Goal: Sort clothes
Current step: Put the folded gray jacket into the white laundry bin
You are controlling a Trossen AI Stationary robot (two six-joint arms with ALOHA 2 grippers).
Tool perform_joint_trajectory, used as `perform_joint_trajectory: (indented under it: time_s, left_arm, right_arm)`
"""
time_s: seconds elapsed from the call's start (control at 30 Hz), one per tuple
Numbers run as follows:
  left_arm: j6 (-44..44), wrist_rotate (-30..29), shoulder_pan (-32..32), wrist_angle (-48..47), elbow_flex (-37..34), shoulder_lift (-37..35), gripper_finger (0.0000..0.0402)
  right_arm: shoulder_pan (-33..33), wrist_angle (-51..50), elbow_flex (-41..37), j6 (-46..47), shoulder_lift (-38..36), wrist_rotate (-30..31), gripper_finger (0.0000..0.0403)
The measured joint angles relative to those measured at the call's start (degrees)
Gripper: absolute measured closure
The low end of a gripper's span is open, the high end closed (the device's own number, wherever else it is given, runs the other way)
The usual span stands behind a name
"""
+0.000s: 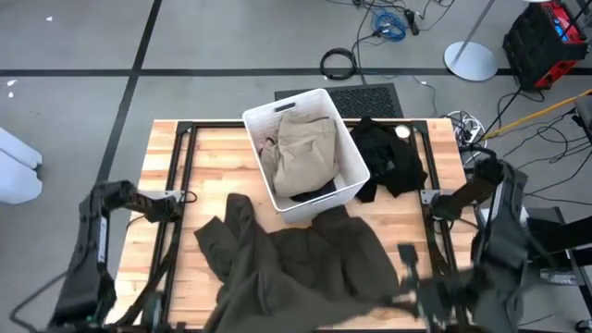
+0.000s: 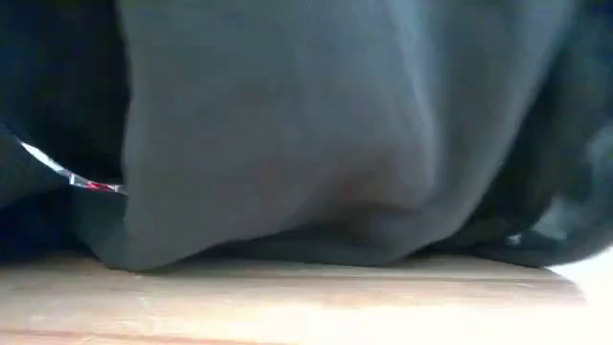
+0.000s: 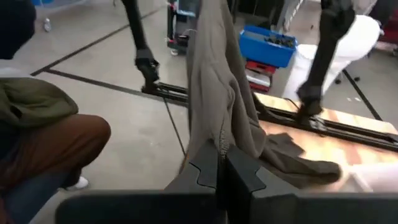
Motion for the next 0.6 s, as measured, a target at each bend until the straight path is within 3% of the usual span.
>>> perform_joint_trajectory:
  time_s: [0.13,0.23,0.3,0.4,0.6]
  left_arm:
    - [-0.04,-8.20,-0.72,0.54,0.00,3.82,0.0393]
    - [-1.15,-17.89,-0.43,-2.83,0.00,5.26,0.0393]
    - [-6.87,-20.53,0.50,-10.00,0.04,5.57,0.0393]
    - [-25.52,-18.32,2.82,-26.76,0.04,5.57,0.0393]
    - [-73.14,-11.22,8.24,-65.82,-0.78,4.79,0.0393]
  right_arm:
    - [2.75,10.60,-7.86,-1.39,1.63,7.16,0.0403]
    - [2.04,10.68,-11.82,1.05,1.92,14.45,0.0403]
    - [0.06,10.22,-14.68,3.97,1.83,16.54,0.0403]
    - [-3.53,8.62,-18.37,8.42,1.81,15.84,0.0403]
    - [-11.57,9.21,-24.96,14.26,1.70,8.67,0.0403]
